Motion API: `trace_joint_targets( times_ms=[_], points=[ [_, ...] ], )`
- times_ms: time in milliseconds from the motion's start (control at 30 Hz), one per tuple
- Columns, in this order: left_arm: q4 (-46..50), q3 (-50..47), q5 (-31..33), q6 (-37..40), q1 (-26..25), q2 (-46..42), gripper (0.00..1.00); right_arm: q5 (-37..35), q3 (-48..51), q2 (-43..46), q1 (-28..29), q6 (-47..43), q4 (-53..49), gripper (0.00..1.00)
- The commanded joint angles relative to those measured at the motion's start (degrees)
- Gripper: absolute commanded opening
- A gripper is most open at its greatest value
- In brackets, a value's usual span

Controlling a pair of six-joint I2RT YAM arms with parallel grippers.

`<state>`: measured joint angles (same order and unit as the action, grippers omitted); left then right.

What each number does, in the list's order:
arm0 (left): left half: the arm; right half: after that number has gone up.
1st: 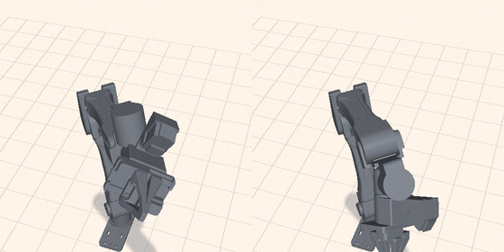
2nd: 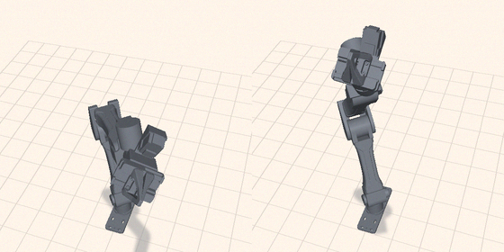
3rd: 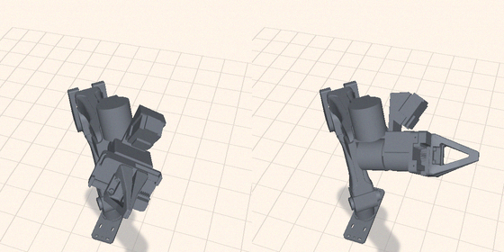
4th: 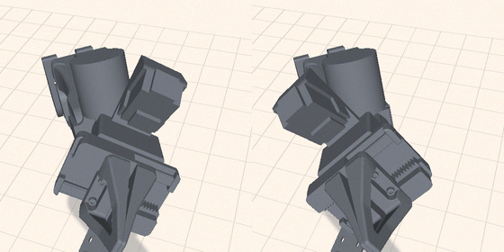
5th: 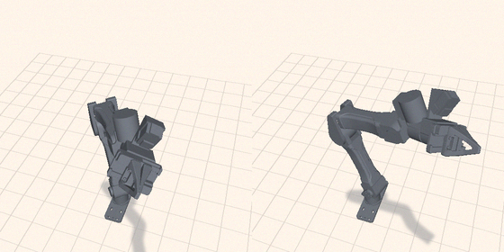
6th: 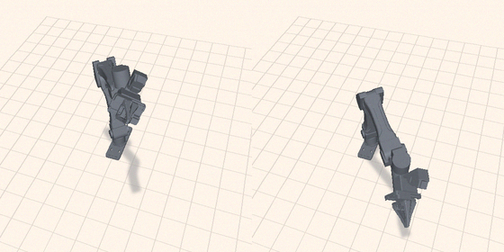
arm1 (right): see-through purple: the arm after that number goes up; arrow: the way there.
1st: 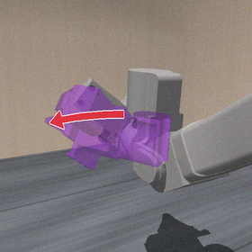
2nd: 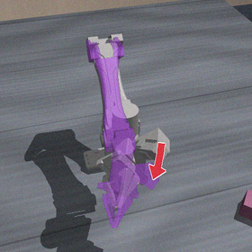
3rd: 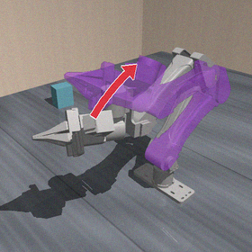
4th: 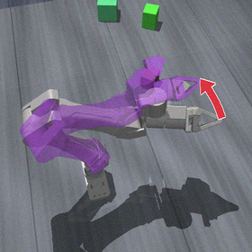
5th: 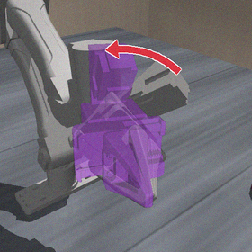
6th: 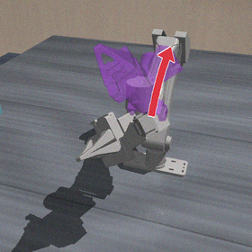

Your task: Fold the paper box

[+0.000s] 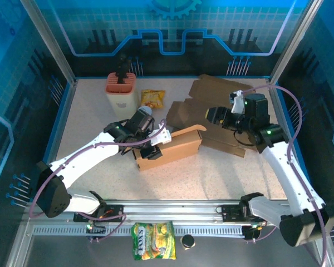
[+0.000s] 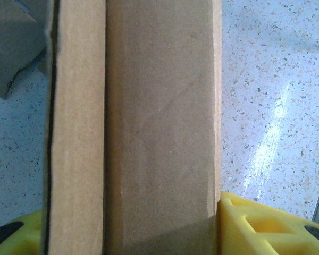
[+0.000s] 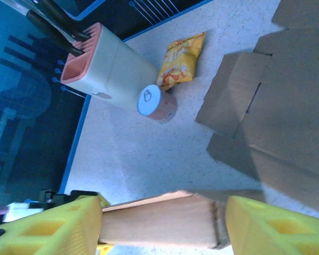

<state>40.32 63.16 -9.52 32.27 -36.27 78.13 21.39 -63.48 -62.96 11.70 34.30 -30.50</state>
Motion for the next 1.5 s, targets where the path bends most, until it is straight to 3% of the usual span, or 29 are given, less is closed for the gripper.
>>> trace_joint_targets(
  times_ms=[0, 200, 400, 700, 1167, 1467],
  points=[
    [2.7, -0.58, -3.21, 1.96, 0.06, -1.04, 0.5, 9.98, -1.15, -6.34, -1.39, -11.92, -3.12, 0.64],
    [2.75, -0.23, -3.09, 2.27, 0.15, -0.62, 0.5, 14.16, -2.17, -12.61, -0.4, -18.86, -5.75, 0.68],
    [2.77, -0.05, -3.18, 2.18, 0.37, -0.26, 0.5, 17.7, -0.82, -13.04, -0.13, -21.38, -6.07, 0.67],
    [2.95, 0.49, -3.22, 2.05, 0.35, 0.19, 0.5, 16.56, -0.44, -12.92, 0.73, -23.06, -8.45, 0.59],
    [3.11, 0.47, -3.32, 2.09, 0.37, 0.09, 0.5, 1.29, -5.75, -14.08, 4.99, -28.0, -16.12, 0.32],
    [3.19, 0.92, -3.43, 2.18, 0.36, 0.58, 0.5, -5.82, -9.53, -16.67, 7.68, -29.47, -18.89, 0.23]
  ],
)
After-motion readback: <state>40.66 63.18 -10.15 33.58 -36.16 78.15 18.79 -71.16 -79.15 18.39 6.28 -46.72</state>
